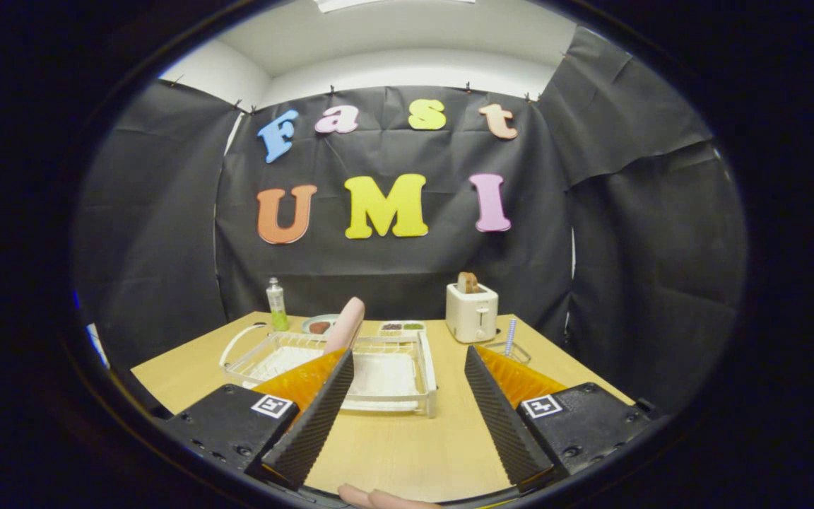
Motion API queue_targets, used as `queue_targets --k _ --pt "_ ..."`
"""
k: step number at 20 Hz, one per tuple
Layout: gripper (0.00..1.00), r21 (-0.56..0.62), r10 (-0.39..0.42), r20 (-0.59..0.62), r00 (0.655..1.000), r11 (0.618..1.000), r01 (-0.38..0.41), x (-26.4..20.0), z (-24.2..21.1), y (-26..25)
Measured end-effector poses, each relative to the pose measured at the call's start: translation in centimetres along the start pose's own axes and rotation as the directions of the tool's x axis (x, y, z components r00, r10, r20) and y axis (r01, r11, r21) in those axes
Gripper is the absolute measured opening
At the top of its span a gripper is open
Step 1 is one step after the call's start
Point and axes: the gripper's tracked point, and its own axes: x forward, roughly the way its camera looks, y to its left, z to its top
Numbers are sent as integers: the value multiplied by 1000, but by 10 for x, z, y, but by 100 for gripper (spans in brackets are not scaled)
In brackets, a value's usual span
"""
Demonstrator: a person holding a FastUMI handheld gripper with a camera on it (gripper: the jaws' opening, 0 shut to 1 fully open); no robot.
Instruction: Take the plate from the dish rack, then take the spoon from the basket and place it into the plate.
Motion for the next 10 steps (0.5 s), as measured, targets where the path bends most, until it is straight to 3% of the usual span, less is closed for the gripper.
queue_targets --k 6,10 --pt "100 -43 24 -51 998 999 -26 57 43 19" --pt "100 -49 30 -154 988 998 -38 105 58 35"
